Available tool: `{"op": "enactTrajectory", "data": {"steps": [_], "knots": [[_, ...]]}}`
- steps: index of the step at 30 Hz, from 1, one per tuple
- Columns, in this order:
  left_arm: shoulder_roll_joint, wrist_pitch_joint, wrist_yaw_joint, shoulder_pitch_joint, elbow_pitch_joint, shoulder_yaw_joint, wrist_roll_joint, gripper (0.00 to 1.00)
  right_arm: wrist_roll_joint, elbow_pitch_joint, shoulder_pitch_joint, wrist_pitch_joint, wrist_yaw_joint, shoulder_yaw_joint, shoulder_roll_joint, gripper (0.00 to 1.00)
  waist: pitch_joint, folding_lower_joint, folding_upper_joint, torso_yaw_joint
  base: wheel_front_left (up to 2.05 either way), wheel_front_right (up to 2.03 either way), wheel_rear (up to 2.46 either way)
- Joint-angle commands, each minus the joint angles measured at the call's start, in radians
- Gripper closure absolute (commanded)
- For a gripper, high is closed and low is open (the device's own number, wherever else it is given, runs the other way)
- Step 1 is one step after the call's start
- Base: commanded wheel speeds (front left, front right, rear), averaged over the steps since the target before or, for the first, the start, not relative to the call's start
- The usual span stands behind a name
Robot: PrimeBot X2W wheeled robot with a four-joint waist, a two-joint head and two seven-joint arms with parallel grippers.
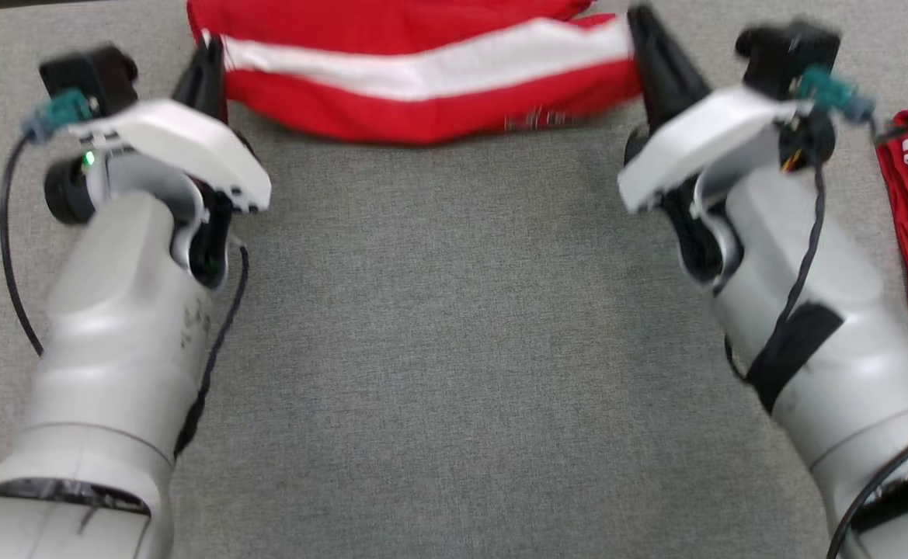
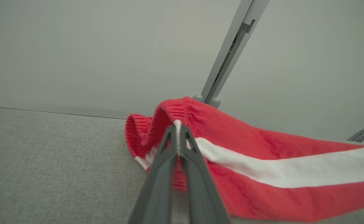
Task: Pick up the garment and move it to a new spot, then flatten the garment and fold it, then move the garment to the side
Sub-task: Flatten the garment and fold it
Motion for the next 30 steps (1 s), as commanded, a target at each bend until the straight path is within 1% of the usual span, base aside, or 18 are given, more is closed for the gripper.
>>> {"op": "enactTrajectory", "data": {"steps": [1, 3, 7, 10, 15, 16, 20, 23, 26, 30], "knots": [[-0.001, -0.011, -0.007, 0.02, 0.011, -0.003, -0.01, 1.0, 0.018, 0.007, 0.028, -0.014, 0.0, 0.011, -0.001, 1.0, 0.001, 0.0, 0.0, 0.001, 0.0, 0.0, 0.0], [-0.006, -0.025, -0.005, 0.058, 0.03, -0.009, -0.022, 1.0, 0.052, 0.014, 0.08, -0.029, 0.0, 0.025, -0.002, 1.0, -0.001, 0.0, 0.0, 0.002, 0.0, 0.0, 0.0], [-0.013, -0.039, -0.007, 0.142, 0.005, -0.04, -0.06, 1.0, 0.104, -0.032, 0.189, -0.044, 0.0, 0.043, -0.031, 1.0, -0.02, 0.0, 0.0, 0.01, 0.0, 0.0, 0.0], [-0.012, -0.043, -0.007, 0.221, -0.043, -0.058, -0.078, 1.0, 0.104, -0.129, 0.291, -0.045, 0.0, 0.03, -0.059, 1.0, -0.053, 0.0, 0.0, 0.009, 0.0, 0.0, 0.0], [0.03, -0.043, -0.007, 0.417, -0.204, -0.046, -0.075, 1.0, 0.081, -0.318, 0.514, -0.045, 0.0, -0.017, -0.102, 1.0, -0.127, 0.0, 0.0, 0.005, 0.0, 0.0, 0.0], [0.051, -0.044, -0.007, 0.505, -0.275, -0.04, -0.066, 1.0, 0.074, -0.381, 0.616, -0.045, 0.0, -0.038, -0.118, 1.0, -0.159, 0.0, 0.0, 0.004, 0.0, 0.0, 0.0], [0.085, -0.044, -0.005, 0.691, -0.404, -0.031, -0.051, 1.0, 0.058, -0.491, 0.796, -0.045, 0.0, -0.074, -0.143, 1.0, -0.225, 0.0, 0.0, 0.003, 0.0, 0.0, 0.0], [0.103, -0.036, 0.015, 0.807, -0.504, -0.038, -0.045, 1.0, 0.046, -0.559, 0.929, -0.041, -0.001, -0.113, -0.153, 1.0, -0.263, 0.0, 0.0, 0.013, 0.0, 0.0, 0.0], [0.123, 0.004, 0.046, 0.919, -0.626, -0.04, -0.053, 1.0, 0.023, -0.641, 1.049, -0.001, -0.001, -0.152, -0.145, 1.0, -0.292, 0.0, 0.0, 0.019, 0.0, 0.0, 0.0], [0.156, 0.092, 0.109, 1.072, -0.821, -0.033, -0.069, 1.0, -0.016, -0.764, 1.2, 0.09, -0.001, -0.213, -0.125, 1.0, -0.331, 0.0, 0.0, 0.019, 0.0, 0.0, 0.0]]}}
